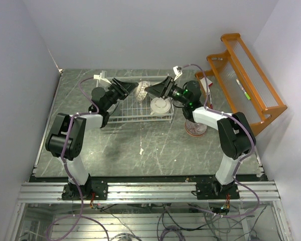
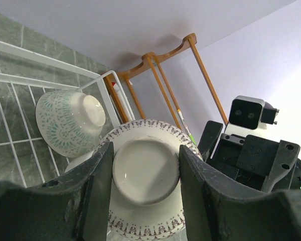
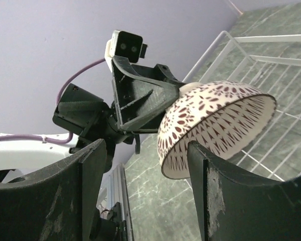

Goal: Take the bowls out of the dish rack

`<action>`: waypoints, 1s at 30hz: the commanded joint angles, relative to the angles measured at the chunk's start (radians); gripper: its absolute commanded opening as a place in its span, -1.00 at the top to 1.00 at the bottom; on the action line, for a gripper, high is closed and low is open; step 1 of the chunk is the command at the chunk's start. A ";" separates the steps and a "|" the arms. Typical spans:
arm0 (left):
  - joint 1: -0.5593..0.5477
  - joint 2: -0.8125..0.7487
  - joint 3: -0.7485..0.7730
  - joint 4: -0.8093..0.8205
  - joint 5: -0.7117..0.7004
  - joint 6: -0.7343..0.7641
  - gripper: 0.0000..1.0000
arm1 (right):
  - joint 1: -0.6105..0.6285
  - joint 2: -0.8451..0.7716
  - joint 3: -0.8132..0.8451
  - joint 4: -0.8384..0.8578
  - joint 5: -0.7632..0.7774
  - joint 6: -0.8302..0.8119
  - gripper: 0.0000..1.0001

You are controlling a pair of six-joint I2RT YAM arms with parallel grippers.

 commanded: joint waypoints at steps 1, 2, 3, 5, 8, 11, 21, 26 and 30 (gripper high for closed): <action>-0.013 -0.011 0.005 0.197 0.036 -0.052 0.85 | 0.025 0.032 0.050 0.021 0.002 -0.001 -0.30; -0.016 -0.013 0.006 0.199 0.037 -0.053 0.85 | 0.029 0.038 0.054 0.028 0.001 0.005 -0.29; -0.018 -0.013 0.006 0.199 0.037 -0.053 0.85 | 0.032 0.045 0.058 0.034 0.000 0.011 -0.29; -0.021 -0.016 0.006 0.198 0.037 -0.052 0.86 | 0.036 0.058 0.062 0.054 -0.001 0.033 -0.28; -0.023 -0.025 0.004 0.188 0.034 -0.046 0.85 | 0.039 0.075 0.065 0.093 -0.008 0.064 -0.26; -0.023 -0.035 0.000 0.183 0.030 -0.042 0.85 | 0.040 0.081 0.066 0.111 -0.007 0.079 -0.18; -0.023 -0.056 -0.020 0.178 -0.010 -0.040 0.85 | 0.043 0.049 0.026 0.108 0.008 0.071 0.22; -0.023 -0.063 -0.048 0.240 -0.046 -0.066 0.85 | 0.043 0.043 0.015 0.106 0.021 0.079 0.25; -0.022 -0.087 -0.076 0.259 -0.090 -0.061 0.85 | 0.043 0.039 0.007 0.132 0.030 0.097 0.23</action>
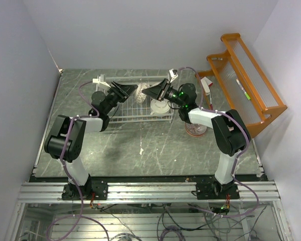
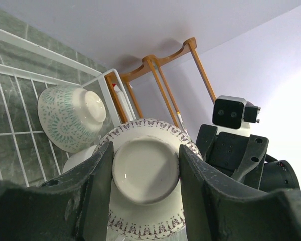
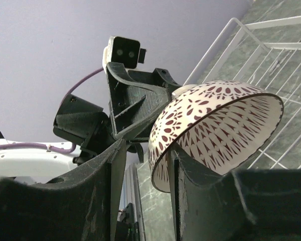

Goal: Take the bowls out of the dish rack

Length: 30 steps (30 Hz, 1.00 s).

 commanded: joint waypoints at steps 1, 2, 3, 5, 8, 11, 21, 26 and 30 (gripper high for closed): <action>-0.004 -0.072 -0.022 0.209 -0.060 -0.040 0.86 | 0.003 -0.039 -0.017 0.065 0.019 0.013 0.22; -0.004 -0.077 -0.029 0.213 -0.070 -0.039 0.85 | 0.004 -0.040 -0.018 0.068 0.020 0.015 0.22; -0.004 -0.083 -0.035 0.219 -0.080 -0.040 0.86 | 0.005 -0.040 -0.017 0.071 0.020 0.016 0.21; -0.004 -0.086 -0.041 0.230 -0.088 -0.043 0.85 | 0.005 -0.037 -0.015 0.076 0.021 0.018 0.21; -0.004 -0.085 -0.043 0.237 -0.090 -0.053 0.85 | 0.005 -0.028 -0.010 0.087 0.017 0.030 0.27; -0.005 -0.081 -0.056 0.267 -0.101 -0.064 0.85 | 0.007 -0.020 -0.010 0.119 0.020 0.057 0.54; -0.007 -0.072 -0.043 0.252 -0.078 -0.063 0.85 | 0.013 -0.006 0.002 0.137 0.000 0.046 1.00; -0.007 -0.062 -0.040 0.265 -0.064 -0.074 0.85 | 0.014 0.002 0.009 0.138 -0.022 0.037 1.00; -0.015 -0.051 -0.029 0.272 -0.050 -0.080 0.85 | 0.020 0.027 0.039 0.146 -0.046 0.053 0.68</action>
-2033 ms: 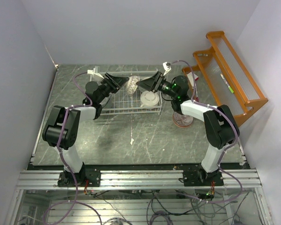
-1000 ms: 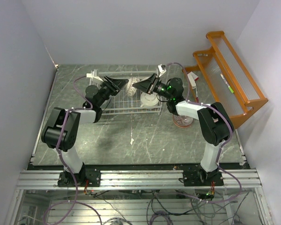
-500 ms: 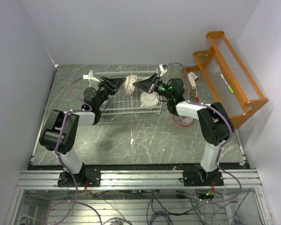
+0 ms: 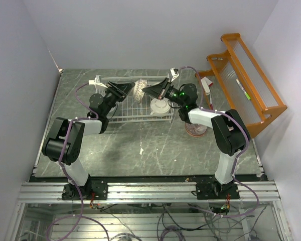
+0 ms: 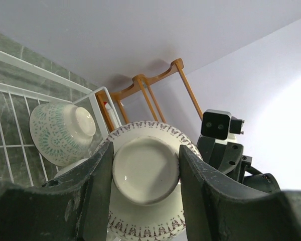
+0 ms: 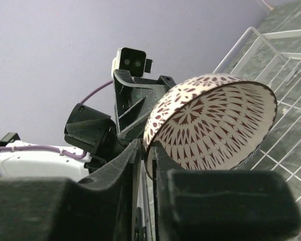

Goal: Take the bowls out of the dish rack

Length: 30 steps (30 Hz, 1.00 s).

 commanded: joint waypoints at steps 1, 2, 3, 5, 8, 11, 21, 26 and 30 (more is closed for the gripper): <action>-0.015 -0.006 0.029 0.192 0.034 -0.040 0.85 | 0.016 0.030 0.053 0.065 -0.046 -0.008 0.60; -0.015 -0.004 0.029 0.192 0.032 -0.041 0.85 | 0.019 0.034 0.059 0.065 -0.046 -0.004 0.59; -0.015 -0.004 0.028 0.195 0.029 -0.043 0.85 | 0.020 0.038 0.062 0.063 -0.046 0.000 0.65; -0.015 -0.007 0.023 0.198 0.021 -0.044 0.85 | 0.020 0.040 0.063 0.054 -0.037 -0.001 0.65; -0.015 -0.010 0.020 0.191 0.019 -0.038 0.85 | 0.021 0.046 0.060 0.063 -0.041 0.006 0.88; -0.015 -0.012 0.020 0.186 0.018 -0.034 0.85 | 0.021 0.036 0.044 0.077 -0.033 0.006 1.00; 0.051 -0.001 -0.056 0.291 0.036 -0.102 -0.21 | 0.019 0.004 0.052 -0.007 -0.040 -0.074 1.00; 0.089 -0.036 -0.112 0.339 0.066 -0.124 -0.62 | 0.019 -0.014 0.078 -0.072 -0.044 -0.114 1.00; 0.090 -0.115 -0.125 0.248 0.070 -0.069 -0.94 | 0.019 -0.049 0.066 -0.134 -0.034 -0.165 1.00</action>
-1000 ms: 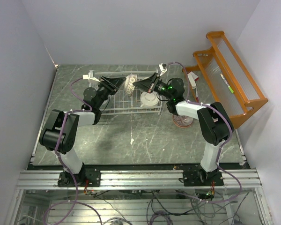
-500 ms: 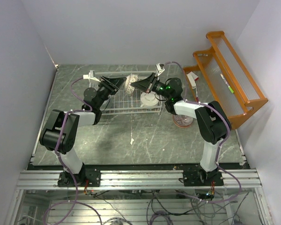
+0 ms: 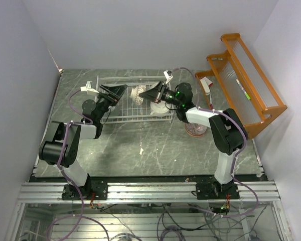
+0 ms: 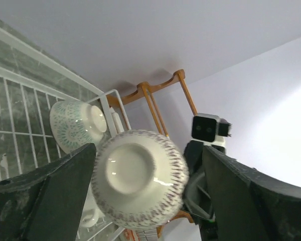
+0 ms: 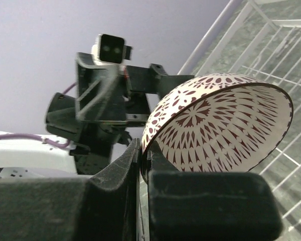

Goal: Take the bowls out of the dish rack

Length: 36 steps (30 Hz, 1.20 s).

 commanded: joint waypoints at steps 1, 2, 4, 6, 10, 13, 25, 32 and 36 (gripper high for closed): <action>0.007 -0.118 -0.009 0.132 0.042 0.020 -0.98 | -0.004 -0.087 0.021 -0.026 0.013 -0.081 1.00; 0.007 -0.145 -0.011 0.094 0.040 0.044 -1.00 | -0.004 -0.098 0.016 -0.039 0.013 -0.092 1.00; 0.007 -0.210 -0.010 -0.033 0.031 0.108 -1.00 | -0.004 -0.127 0.011 -0.095 0.019 -0.129 1.00; 0.003 -0.290 -0.003 -0.183 0.013 0.196 -0.99 | 0.000 -0.168 0.000 -0.160 0.024 -0.195 1.00; -0.002 -0.433 0.033 -0.528 -0.057 0.410 -0.98 | 0.002 -0.259 -0.026 -0.324 0.054 -0.328 1.00; -0.004 -0.500 0.050 -0.698 -0.121 0.542 -0.98 | 0.028 -0.349 -0.027 -0.531 0.116 -0.458 1.00; -0.029 -0.551 0.042 -0.938 -0.332 0.799 -0.96 | 0.059 -0.745 -0.093 -1.274 0.671 -0.775 1.00; -0.080 -0.549 0.064 -0.983 -0.397 0.846 -0.96 | 0.058 -0.829 -0.161 -1.438 0.921 -0.806 1.00; -0.129 -0.552 0.070 -1.007 -0.442 0.860 -0.96 | 0.058 -0.806 -0.161 -1.500 1.057 -0.814 1.00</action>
